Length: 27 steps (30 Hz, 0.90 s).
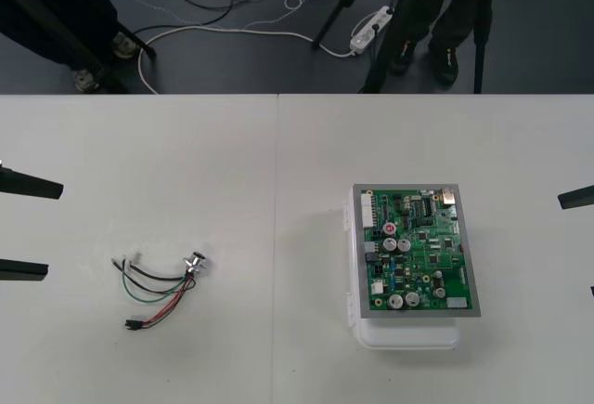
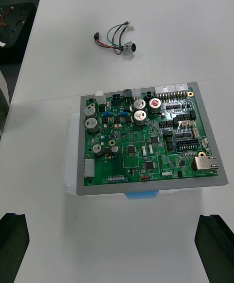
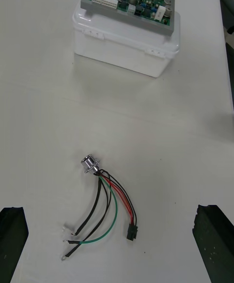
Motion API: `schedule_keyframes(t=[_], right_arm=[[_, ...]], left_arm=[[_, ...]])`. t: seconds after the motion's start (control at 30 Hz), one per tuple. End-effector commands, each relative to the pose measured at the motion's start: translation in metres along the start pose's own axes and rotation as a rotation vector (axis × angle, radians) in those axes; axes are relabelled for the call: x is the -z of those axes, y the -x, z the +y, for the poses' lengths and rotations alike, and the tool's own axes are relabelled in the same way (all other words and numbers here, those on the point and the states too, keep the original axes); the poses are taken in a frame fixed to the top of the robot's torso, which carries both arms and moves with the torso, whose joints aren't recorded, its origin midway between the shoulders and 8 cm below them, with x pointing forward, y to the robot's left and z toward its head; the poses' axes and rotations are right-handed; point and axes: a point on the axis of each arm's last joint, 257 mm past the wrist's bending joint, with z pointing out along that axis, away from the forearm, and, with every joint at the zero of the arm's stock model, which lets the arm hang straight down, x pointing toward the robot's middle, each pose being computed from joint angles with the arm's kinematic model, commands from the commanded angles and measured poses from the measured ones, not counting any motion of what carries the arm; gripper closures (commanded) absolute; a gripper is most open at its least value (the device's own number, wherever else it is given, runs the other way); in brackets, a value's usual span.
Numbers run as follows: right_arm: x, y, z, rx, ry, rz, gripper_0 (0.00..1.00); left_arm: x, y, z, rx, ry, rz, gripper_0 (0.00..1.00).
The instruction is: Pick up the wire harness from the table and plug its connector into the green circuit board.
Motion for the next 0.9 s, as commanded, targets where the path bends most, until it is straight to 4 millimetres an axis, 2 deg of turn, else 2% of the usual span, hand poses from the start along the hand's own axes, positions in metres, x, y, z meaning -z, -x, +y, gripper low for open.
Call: schedule_keyframes(t=[0.03, 0.9], right_arm=[[0.0075, 0.0152, -0.0077, 0.001, -0.023, -0.015, 0.00], [0.0075, 0.0152, -0.0077, 0.001, -0.023, -0.015, 0.00]], left_arm=[[0.0147, -0.0091, -0.0063, -0.016, -0.017, 0.051, 0.00], [0.0147, -0.0091, -0.0063, -0.016, -0.017, 0.051, 0.00]])
